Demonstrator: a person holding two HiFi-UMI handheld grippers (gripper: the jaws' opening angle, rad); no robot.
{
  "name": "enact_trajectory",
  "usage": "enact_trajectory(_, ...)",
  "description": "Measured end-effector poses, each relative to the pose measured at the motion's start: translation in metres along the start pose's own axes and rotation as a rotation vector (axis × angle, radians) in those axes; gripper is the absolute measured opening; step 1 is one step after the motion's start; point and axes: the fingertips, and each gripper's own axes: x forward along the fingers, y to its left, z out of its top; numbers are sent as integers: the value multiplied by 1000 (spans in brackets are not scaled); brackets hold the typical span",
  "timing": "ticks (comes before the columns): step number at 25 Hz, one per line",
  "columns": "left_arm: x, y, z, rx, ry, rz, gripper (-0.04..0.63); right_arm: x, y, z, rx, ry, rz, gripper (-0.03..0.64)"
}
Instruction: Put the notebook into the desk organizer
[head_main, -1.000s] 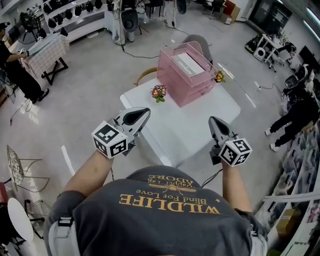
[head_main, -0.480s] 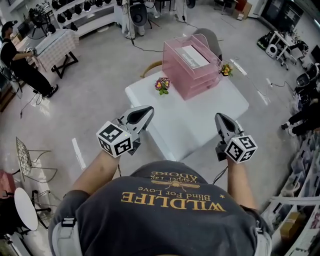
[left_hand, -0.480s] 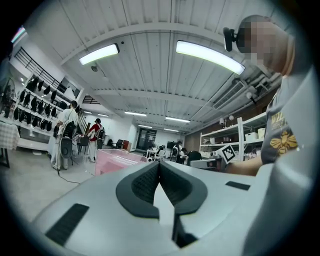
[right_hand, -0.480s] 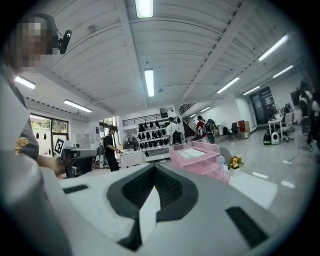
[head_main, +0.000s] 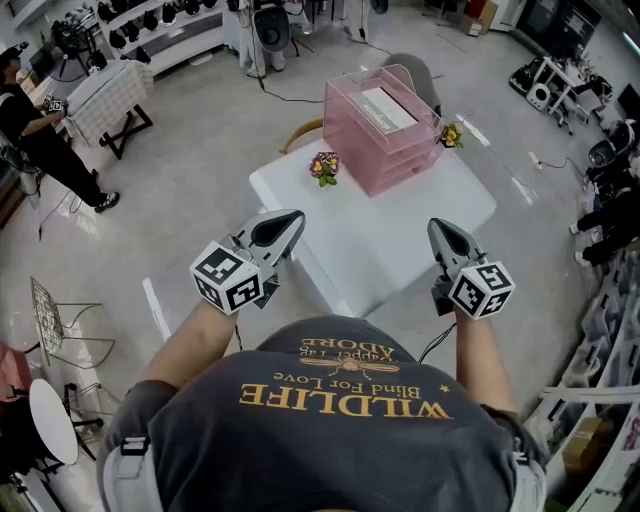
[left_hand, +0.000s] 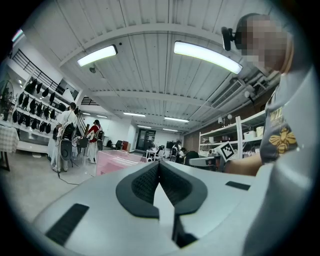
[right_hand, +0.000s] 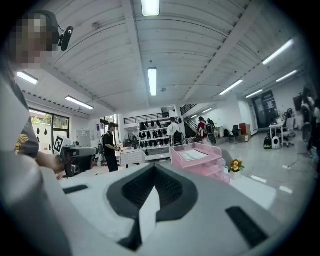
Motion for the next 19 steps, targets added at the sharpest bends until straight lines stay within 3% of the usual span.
enact_trajectory(19, -18, -10, 3, 13, -3, -6, -3, -11, 12, 5, -48, 17, -14, -2)
